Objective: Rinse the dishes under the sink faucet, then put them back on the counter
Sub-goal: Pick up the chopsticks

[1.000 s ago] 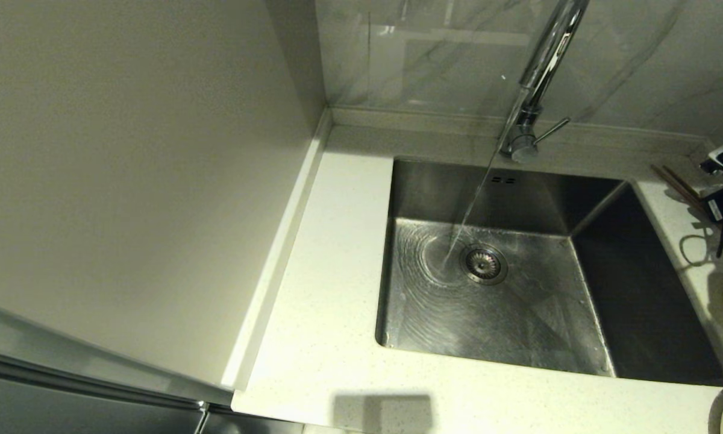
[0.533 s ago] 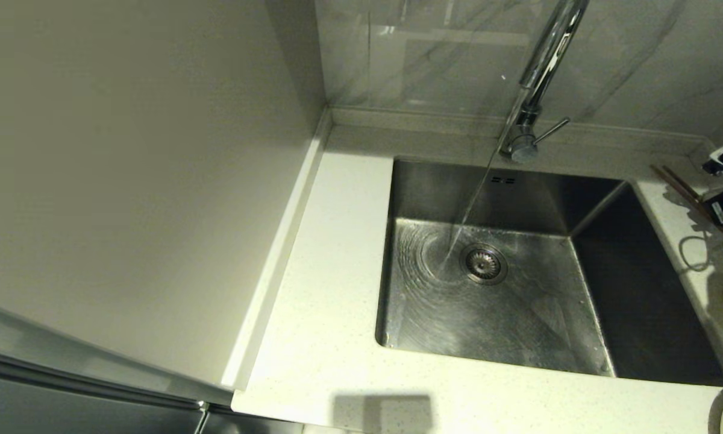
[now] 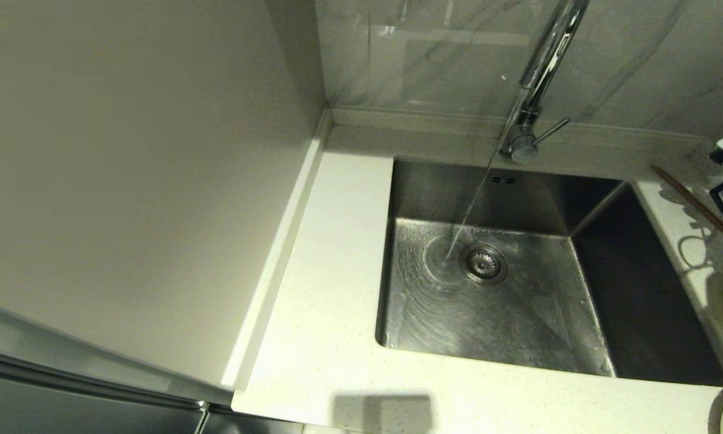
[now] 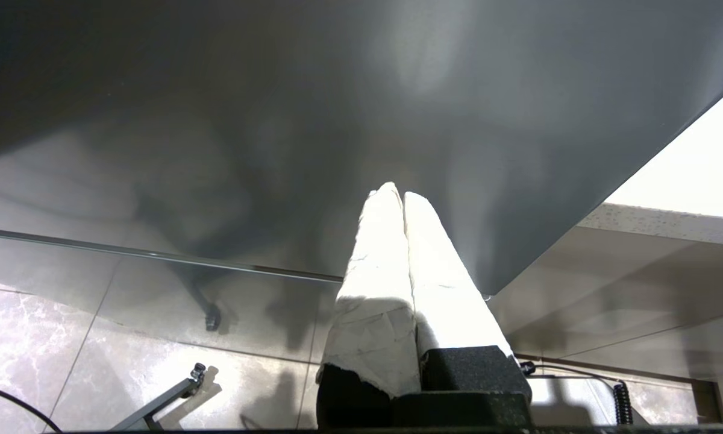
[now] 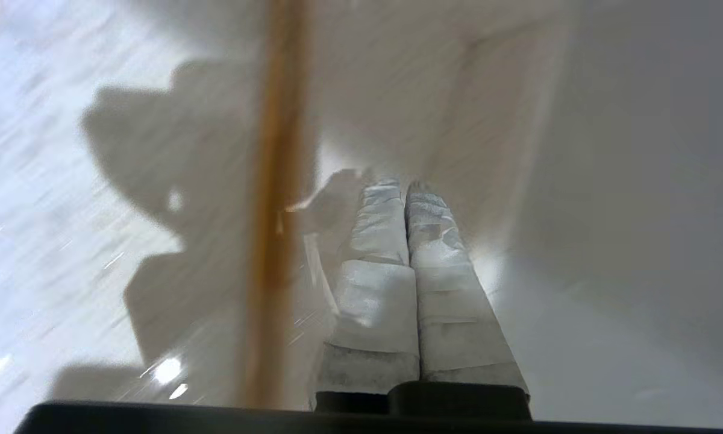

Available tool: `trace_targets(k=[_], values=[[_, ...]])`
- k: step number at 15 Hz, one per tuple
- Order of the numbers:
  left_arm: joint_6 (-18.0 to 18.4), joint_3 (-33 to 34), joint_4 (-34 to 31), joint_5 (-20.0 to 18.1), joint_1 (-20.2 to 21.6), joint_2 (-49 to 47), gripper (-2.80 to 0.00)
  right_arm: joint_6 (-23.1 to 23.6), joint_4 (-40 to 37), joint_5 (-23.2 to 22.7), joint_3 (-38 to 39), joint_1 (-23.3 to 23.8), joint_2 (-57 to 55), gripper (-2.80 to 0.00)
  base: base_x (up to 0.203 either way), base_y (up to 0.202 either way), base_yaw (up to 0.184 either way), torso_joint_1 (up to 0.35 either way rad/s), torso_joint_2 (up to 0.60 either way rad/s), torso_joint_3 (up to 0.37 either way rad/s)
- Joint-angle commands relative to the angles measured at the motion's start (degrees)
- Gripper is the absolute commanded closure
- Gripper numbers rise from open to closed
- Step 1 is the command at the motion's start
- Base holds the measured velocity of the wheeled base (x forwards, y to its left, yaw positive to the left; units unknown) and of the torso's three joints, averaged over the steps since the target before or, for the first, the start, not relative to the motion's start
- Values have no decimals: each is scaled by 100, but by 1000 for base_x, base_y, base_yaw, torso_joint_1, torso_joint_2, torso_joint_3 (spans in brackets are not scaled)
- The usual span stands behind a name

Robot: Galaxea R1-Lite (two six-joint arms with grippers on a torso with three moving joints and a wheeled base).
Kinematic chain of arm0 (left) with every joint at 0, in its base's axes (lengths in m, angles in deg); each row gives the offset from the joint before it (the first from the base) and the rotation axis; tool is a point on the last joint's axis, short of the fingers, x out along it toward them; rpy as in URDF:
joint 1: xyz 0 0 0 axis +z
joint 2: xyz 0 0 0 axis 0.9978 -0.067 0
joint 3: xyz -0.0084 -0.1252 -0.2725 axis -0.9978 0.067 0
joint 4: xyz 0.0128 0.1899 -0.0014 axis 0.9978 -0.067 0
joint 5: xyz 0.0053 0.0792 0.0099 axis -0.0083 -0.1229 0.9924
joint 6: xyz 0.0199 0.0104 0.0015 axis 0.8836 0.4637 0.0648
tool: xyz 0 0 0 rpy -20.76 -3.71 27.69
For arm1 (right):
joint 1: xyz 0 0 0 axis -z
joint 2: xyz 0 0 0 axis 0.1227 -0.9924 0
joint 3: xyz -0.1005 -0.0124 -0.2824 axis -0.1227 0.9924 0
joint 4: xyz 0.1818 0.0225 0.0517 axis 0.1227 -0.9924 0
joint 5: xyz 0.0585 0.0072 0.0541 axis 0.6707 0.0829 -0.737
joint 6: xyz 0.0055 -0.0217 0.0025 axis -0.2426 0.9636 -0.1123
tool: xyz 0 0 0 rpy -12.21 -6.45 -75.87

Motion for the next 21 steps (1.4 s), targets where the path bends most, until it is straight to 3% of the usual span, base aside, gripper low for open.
trace_targets(k=[1,5,8,13,21], values=[[-3,0,2,0,0,9,0,35,69,-2,-250,10,-246,0,0,0,0,0,0,0],[-3,0,2,0,0,9,0,193,761,389,-398,17,-767,0,0,0,0,0,0,0],[-3,0,2,0,0,9,0,308,780,436,-399,26,-812,0,0,0,0,0,0,0],[-3,0,2,0,0,9,0,430,715,191,-255,37,-610,0,0,0,0,0,0,0],[-3,0,2,0,0,9,0,605,710,-108,944,37,143,0,0,0,0,0,0,0]])
